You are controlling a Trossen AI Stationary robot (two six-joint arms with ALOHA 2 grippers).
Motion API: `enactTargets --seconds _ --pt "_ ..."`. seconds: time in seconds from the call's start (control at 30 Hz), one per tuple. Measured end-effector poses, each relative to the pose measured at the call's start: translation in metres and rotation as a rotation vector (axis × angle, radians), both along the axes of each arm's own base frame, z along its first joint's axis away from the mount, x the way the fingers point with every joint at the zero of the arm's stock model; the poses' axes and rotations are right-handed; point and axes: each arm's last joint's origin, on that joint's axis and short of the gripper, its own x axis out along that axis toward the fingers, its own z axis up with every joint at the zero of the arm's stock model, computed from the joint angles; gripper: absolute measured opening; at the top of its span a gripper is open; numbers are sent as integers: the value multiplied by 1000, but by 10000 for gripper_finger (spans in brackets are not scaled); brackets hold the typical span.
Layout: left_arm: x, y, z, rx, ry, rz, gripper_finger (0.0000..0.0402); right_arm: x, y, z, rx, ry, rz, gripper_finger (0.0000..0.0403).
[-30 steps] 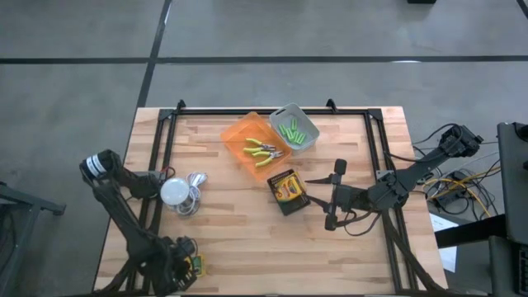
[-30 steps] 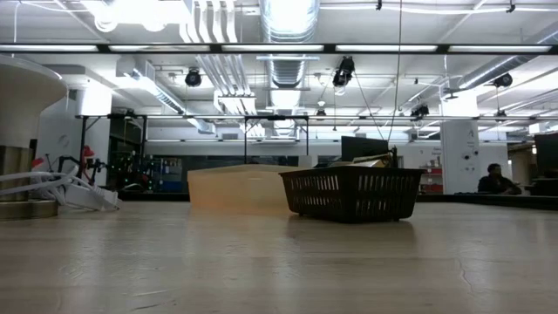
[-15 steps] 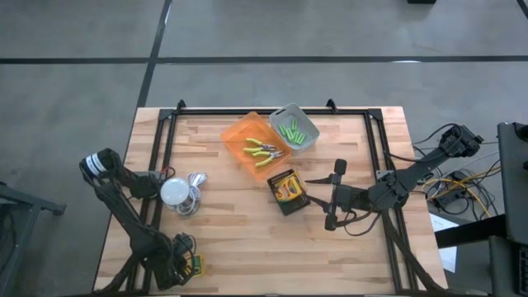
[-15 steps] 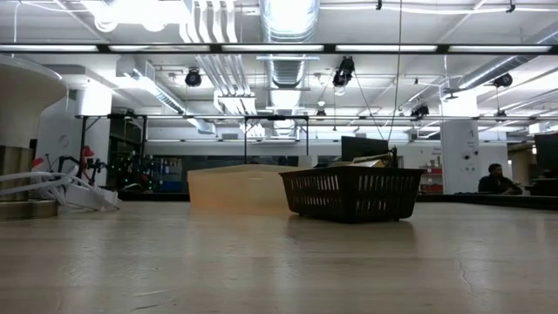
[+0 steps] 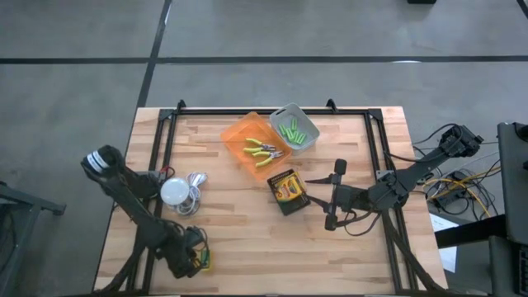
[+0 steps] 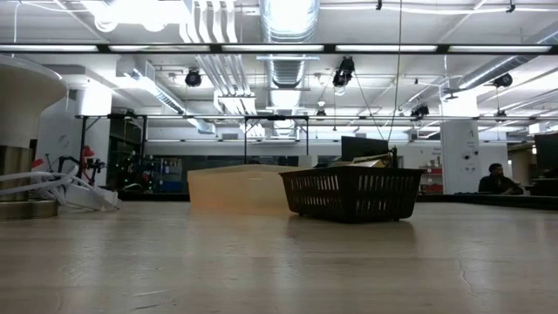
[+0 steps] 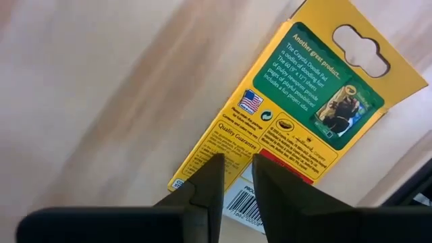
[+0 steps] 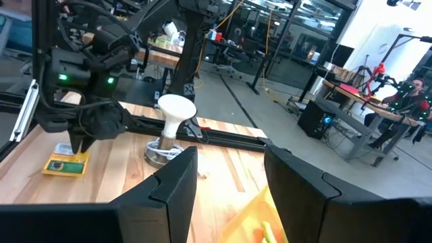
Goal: Pick & Place School Supplies
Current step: Put the yellow crayon box into the black bin
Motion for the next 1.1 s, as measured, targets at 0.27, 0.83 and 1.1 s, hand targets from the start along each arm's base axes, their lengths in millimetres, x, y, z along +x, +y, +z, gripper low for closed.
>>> enactTargets --seconds 0.27,0.83,1.1 --pt "23 31 -10 60 -22 -66 85 0 0 0 0 0 0 169" --pt "71 105 -11 350 -145 -223 85 0 0 0 0 0 0 169" --pt "85 130 -7 419 -165 -212 85 0 0 0 0 0 0 169"
